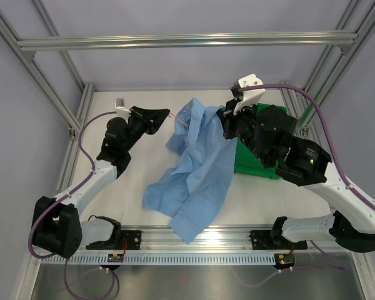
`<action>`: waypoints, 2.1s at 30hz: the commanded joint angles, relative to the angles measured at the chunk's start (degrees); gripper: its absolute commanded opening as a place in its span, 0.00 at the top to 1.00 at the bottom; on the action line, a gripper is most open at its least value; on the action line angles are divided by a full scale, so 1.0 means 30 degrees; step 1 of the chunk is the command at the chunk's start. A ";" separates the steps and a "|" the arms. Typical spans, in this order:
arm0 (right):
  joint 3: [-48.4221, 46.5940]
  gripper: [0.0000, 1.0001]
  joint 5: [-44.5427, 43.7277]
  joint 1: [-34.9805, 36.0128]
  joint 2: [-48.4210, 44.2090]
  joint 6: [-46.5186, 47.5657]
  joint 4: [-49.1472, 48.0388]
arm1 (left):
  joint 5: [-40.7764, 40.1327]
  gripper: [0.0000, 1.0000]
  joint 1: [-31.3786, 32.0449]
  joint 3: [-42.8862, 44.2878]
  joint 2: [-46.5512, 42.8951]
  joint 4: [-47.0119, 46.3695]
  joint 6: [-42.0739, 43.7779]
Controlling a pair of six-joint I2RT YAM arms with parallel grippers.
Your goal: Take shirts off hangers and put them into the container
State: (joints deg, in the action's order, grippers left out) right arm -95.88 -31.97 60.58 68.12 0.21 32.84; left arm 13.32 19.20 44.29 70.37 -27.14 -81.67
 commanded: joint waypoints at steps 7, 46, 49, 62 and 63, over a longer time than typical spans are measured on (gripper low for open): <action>-0.0649 1.00 0.0401 -0.0124 -0.0147 0.0107 -0.0489 | -0.0221 1.00 0.0133 0.0850 -0.0194 -0.0918 0.0501; 0.3511 0.19 0.5294 -0.0153 -0.1642 -0.1387 0.0275 | -1.0357 1.00 0.8743 1.7193 0.0448 1.5870 2.0189; 0.2810 0.24 0.5994 -0.0153 -0.0941 -0.1533 0.0595 | -1.0944 1.00 0.9068 1.8394 0.1004 1.6601 2.0951; 0.4213 0.35 0.4679 -0.0124 -0.2694 -0.2148 0.1241 | -1.1150 1.00 0.9039 2.0685 0.2003 1.7776 2.2241; 0.4359 0.35 0.4679 -0.0124 -0.2870 -0.2352 0.1386 | -1.1208 1.00 0.9039 2.0685 0.2003 1.7747 2.2242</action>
State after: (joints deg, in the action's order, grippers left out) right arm -83.92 -16.99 60.38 61.71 -5.80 35.62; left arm -18.33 46.24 103.42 76.27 27.86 -17.47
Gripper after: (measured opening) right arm 0.653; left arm 0.024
